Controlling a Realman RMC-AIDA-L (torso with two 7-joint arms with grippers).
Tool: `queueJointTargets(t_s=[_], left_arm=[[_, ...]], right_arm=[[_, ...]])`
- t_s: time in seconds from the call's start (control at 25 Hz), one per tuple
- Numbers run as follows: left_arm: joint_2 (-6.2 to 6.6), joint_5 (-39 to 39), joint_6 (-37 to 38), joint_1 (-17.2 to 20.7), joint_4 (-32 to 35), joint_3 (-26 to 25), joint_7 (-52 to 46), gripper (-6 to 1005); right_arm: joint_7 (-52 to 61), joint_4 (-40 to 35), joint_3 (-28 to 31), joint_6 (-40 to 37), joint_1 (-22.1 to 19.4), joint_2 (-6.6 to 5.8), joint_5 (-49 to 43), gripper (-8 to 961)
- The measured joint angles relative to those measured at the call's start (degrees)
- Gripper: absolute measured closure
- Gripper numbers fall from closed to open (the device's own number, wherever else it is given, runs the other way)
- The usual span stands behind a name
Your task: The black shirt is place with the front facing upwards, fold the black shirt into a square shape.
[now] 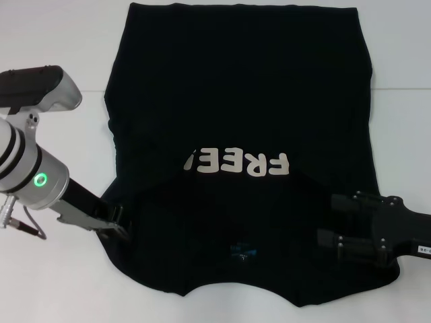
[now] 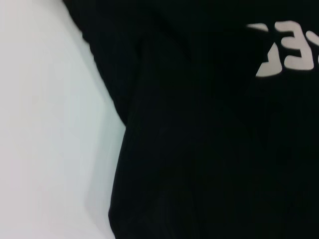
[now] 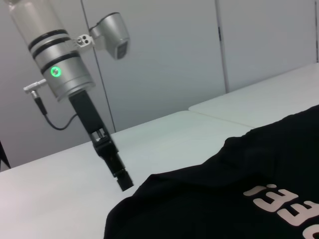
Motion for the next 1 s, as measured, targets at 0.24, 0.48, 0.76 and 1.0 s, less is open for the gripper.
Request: queueJointTargets(t_s=[0.24,0.48,0.76,1.0], left_arm=[[-0.01,2.4,0.6,-0.4,-0.3,0.5,-5.1,661],[-0.35,4.7,0.8,-2.2,-2.8,0.8,-6.8,390],[-0.51,4.8,0.1,-3.9,-6.4,1.2,-6.9,158],[-0.45,4.9,-0.6,-5.5,-10.1,1.3,-6.9,147]], right_arm=[[0.1,0.0,-0.4,1.5,0.0,0.16,-0.1,118],[0.1,-0.1,-0.5,1.6,0.3,0.14,-0.1,118],[0.1,-0.1,-0.5,2.2,0.4,0.04,-0.1,117],[0.0,-0.1,-0.5,2.2,0.3,-0.03,-0.2,118]])
